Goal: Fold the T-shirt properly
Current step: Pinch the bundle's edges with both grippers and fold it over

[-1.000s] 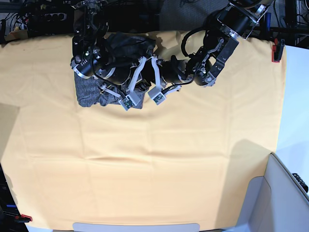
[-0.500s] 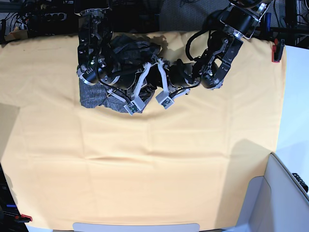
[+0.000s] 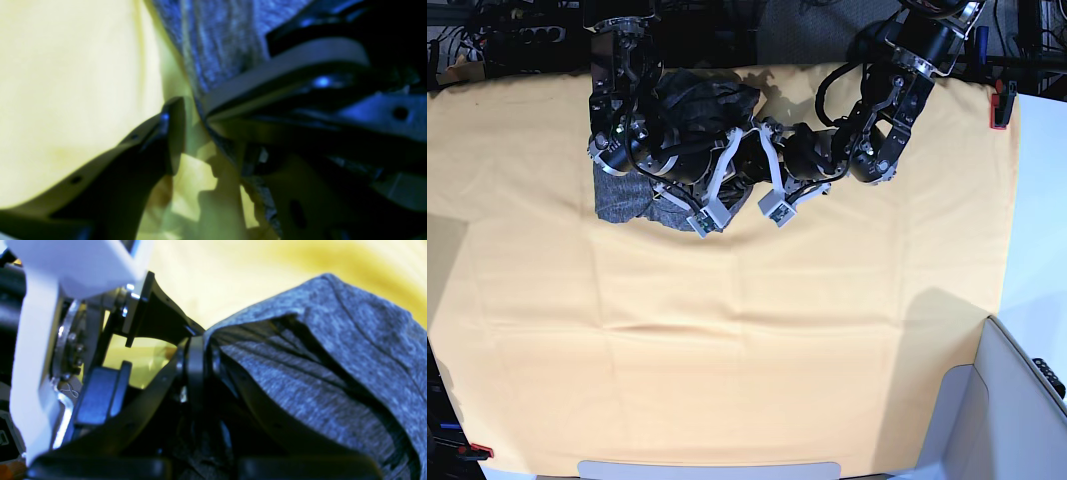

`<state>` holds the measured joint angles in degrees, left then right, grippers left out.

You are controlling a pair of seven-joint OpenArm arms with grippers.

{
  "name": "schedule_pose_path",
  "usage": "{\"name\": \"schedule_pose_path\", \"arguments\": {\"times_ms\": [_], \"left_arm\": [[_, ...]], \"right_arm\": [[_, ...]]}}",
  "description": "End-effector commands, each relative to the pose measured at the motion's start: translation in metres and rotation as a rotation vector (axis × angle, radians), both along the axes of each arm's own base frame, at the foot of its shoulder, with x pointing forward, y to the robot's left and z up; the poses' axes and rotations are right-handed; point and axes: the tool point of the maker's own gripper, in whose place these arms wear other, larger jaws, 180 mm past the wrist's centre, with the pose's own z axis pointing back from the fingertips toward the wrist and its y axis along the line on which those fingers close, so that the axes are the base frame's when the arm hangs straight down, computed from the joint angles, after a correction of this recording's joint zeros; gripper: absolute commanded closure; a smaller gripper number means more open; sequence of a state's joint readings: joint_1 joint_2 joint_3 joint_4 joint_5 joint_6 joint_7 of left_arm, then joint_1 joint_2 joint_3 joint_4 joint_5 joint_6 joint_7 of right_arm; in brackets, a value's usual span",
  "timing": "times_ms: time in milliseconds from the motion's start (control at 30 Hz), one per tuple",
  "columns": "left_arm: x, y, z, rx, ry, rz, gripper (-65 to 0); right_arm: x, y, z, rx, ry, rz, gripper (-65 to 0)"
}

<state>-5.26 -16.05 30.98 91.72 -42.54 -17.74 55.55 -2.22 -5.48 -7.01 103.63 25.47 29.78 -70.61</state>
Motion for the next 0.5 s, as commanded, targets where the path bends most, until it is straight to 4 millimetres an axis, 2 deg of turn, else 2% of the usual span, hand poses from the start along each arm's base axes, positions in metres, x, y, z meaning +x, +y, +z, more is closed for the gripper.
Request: {"name": "schedule_pose_path", "arguments": {"times_ms": [0,133,267,400,467], "left_arm": [[0.019,-0.007,0.026,-0.072,-0.077,0.018,-26.9],[0.028,0.004,0.031,-0.072,-0.087,0.056,-27.2],[0.039,0.013,0.048,-0.087,-0.136,0.091,-27.2],[0.042,0.033,0.055,-0.073,-0.146,0.143,-27.2],[0.042,0.037,0.057,-0.061,-0.141,0.145,-27.2]], "right_arm": [[-0.001,0.003,0.003,-0.001,-0.003,0.018,0.0],[-0.001,0.003,0.002,-0.004,-0.002,0.018,0.0],[-0.001,0.002,0.002,-0.005,-0.002,0.017,0.0],[-0.002,0.002,0.002,-0.005,0.000,0.017,0.0],[-0.002,0.002,0.002,-0.005,0.000,0.017,0.0]]}}
